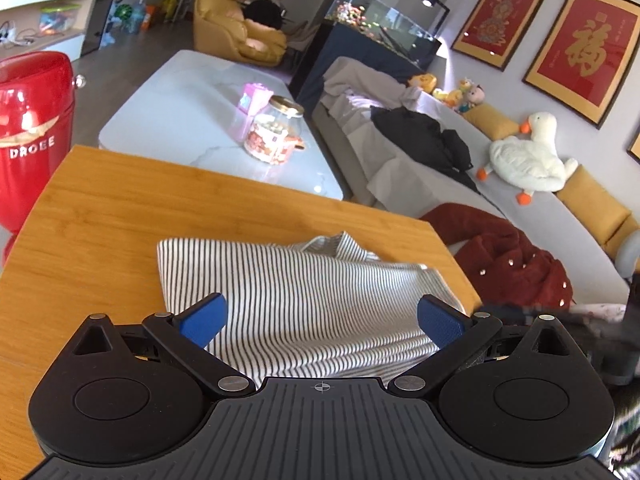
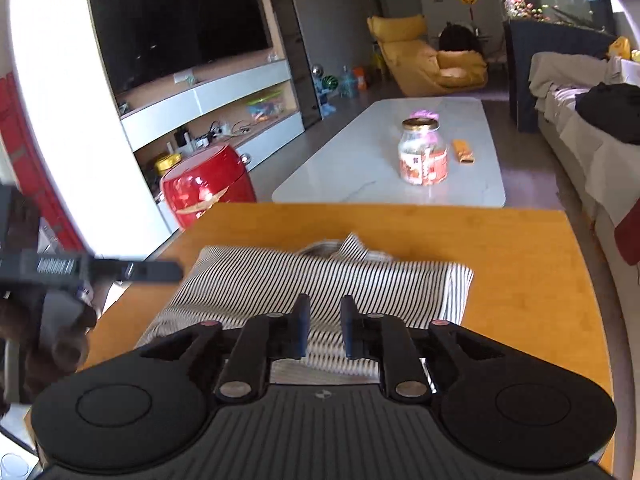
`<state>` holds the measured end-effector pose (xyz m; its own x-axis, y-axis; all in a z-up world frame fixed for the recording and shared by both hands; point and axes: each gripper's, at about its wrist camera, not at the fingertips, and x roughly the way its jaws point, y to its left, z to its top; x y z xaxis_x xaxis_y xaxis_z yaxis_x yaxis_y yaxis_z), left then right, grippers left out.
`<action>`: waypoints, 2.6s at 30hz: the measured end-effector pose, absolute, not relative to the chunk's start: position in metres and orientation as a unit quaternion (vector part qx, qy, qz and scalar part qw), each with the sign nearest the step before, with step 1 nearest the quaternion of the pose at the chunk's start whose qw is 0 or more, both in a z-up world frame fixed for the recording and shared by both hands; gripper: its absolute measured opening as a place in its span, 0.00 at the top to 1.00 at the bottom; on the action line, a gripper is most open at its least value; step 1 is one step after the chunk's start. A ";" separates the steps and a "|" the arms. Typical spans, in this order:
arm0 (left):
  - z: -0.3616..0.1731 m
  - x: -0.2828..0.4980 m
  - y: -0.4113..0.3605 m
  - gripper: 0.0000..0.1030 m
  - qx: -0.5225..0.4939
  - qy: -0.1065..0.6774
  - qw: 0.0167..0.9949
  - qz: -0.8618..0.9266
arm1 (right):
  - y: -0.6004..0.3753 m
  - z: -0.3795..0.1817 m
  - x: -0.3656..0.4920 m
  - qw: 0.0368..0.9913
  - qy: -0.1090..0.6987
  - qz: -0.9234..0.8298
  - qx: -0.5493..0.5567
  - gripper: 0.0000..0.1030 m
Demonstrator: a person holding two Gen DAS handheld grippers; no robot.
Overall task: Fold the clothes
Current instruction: 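Fold the hem over toward the collar with the right gripper while the left gripper pinches the shirt edge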
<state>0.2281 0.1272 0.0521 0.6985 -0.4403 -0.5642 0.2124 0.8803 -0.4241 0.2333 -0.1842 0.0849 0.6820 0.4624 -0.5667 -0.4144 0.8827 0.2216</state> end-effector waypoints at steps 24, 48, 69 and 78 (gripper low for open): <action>0.066 0.192 0.209 0.00 -0.236 0.310 0.913 -0.120 | -0.152 0.118 0.226 0.900 0.291 0.325 0.012 0.95; 0.037 0.150 0.154 0.00 -0.028 0.423 0.890 -0.171 | -0.232 0.088 0.133 0.904 0.333 0.260 0.075 0.04; 0.014 0.253 0.156 0.47 -0.224 0.432 0.848 -0.208 | -0.198 0.019 0.240 0.884 0.379 0.221 0.158 0.78; 0.065 0.239 0.159 0.53 -0.219 0.365 0.870 -0.249 | -0.206 0.068 0.232 0.899 0.326 0.263 0.128 0.79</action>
